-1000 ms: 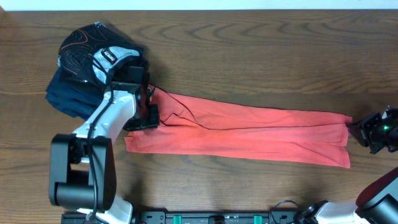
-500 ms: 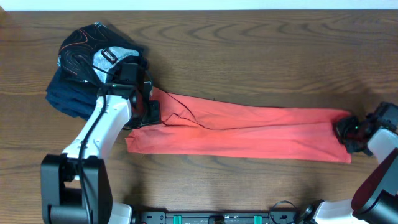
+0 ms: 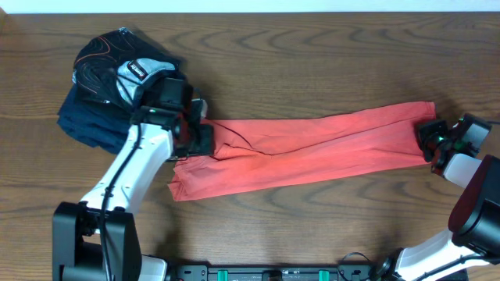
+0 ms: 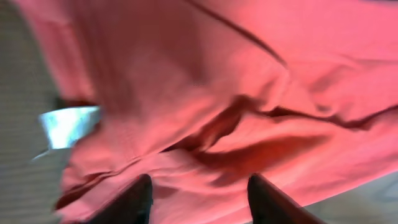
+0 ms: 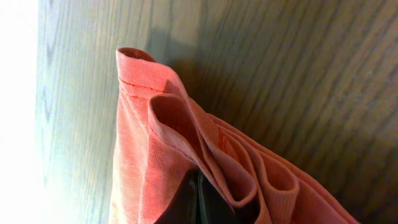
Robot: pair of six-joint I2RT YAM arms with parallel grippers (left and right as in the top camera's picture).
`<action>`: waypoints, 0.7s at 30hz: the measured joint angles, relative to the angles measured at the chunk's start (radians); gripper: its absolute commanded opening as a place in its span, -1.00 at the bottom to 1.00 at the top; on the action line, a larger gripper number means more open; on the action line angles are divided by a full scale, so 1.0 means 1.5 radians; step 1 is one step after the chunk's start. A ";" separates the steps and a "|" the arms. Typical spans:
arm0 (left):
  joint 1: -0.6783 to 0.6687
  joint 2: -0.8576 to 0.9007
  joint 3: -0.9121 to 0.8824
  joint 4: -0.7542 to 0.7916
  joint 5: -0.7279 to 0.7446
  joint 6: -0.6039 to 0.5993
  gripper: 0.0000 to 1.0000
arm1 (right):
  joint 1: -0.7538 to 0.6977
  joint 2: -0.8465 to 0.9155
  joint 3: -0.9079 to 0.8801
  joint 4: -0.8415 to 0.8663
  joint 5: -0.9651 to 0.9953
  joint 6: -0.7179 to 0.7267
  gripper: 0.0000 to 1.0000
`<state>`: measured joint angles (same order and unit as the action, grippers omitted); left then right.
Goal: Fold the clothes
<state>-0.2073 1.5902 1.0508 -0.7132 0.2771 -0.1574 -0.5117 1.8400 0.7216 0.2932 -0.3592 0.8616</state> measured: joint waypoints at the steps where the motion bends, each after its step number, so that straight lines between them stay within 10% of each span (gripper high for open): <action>1: -0.009 0.000 -0.006 0.004 -0.009 0.001 -0.74 | -0.006 0.001 0.000 0.003 -0.015 -0.002 -0.94; 11: -0.055 0.086 -0.094 0.161 -0.056 0.007 -0.88 | -0.095 -0.098 0.002 -0.022 -0.204 -0.031 -0.97; 21: -0.023 0.145 -0.056 0.324 -0.090 0.018 -0.85 | -0.099 -0.209 0.011 -0.325 -0.239 -0.207 -0.68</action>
<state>-0.2417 1.8076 0.9668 -0.2272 0.1417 -0.1299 -0.6598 1.5272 0.7387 -0.1947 -0.7177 0.5514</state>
